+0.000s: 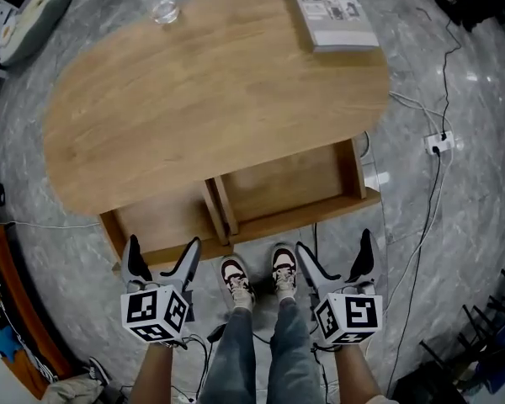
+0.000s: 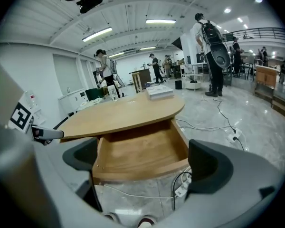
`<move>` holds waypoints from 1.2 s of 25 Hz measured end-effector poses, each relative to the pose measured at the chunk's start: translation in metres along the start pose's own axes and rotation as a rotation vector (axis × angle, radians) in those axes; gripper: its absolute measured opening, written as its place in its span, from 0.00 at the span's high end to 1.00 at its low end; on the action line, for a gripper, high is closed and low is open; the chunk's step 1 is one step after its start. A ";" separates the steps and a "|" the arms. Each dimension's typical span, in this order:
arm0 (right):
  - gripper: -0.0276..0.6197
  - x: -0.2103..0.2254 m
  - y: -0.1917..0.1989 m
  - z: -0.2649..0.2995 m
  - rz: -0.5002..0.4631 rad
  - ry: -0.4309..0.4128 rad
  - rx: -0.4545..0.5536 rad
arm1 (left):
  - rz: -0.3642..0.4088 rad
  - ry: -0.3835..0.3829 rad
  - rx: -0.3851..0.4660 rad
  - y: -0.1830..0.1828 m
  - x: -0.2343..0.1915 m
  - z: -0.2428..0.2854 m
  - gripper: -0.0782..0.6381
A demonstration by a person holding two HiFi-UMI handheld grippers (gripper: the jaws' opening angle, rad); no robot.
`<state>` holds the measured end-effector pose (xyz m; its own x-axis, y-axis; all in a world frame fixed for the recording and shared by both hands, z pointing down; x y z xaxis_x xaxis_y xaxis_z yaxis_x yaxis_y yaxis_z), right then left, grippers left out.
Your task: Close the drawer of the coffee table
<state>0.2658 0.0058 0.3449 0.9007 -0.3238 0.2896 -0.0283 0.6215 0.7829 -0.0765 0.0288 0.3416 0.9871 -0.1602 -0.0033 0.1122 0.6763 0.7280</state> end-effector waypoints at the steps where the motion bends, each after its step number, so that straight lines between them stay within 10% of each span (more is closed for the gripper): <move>1: 0.05 0.001 0.006 0.002 -0.002 -0.006 0.004 | 0.002 0.001 -0.003 0.004 0.000 0.003 0.09; 30: 0.05 0.023 0.138 0.077 -0.136 -0.071 -0.028 | 0.124 0.024 -0.105 0.037 -0.005 0.041 0.09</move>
<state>0.2491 0.0298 0.5020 0.8623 -0.4556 0.2209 0.1050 0.5877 0.8022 -0.0821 0.0252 0.3964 0.9964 -0.0540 0.0648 -0.0009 0.7613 0.6484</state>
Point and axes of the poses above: the fingertips, and each gripper's own axes: z forward along the fingers, x to its right, y out of its underside, the point moved 9 cm from there along -z, backward along the fingers, and after that the axes turned 9 degrees about -y, right-handed, at the moved point
